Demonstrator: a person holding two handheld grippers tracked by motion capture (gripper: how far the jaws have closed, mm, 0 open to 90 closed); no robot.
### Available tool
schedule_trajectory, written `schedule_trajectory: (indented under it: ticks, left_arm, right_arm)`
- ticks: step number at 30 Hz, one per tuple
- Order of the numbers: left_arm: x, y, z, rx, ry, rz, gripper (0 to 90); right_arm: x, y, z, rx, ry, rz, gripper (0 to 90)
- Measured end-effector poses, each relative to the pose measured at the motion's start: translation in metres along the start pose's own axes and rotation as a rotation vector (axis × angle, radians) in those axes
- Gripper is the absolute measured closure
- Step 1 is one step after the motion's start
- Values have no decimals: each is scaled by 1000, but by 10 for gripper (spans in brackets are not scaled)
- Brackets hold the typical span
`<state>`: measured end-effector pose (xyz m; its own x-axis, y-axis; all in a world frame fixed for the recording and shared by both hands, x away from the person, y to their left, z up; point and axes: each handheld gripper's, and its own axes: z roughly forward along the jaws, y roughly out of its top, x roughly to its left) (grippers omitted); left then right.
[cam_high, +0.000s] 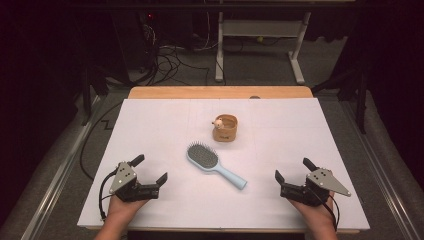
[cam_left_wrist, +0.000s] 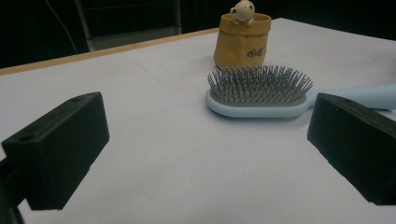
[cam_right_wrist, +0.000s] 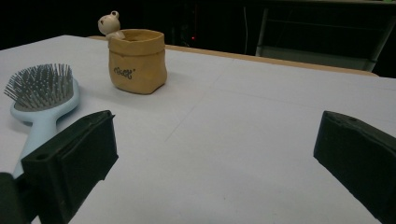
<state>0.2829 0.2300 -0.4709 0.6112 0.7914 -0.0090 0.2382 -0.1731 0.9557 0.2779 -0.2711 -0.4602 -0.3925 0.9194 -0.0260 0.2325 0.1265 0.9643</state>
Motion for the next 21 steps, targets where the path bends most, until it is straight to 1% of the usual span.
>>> schedule_trajectory:
  ticks: [5, 9, 21]
  left_arm:
    - [0, 0, 0, 2, -8, -7, 0]
    - [0, 0, 0, -5, -2, -4, 0]
    - [1, 0, 0, -8, -5, -6, 0]
  right_arm:
    - [0, 0, 0, -1, -4, -1, 1]
    - [-1, 0, 1, 1, -4, 1, 1]
    - [-1, 0, 0, -1, -2, 3, 1]
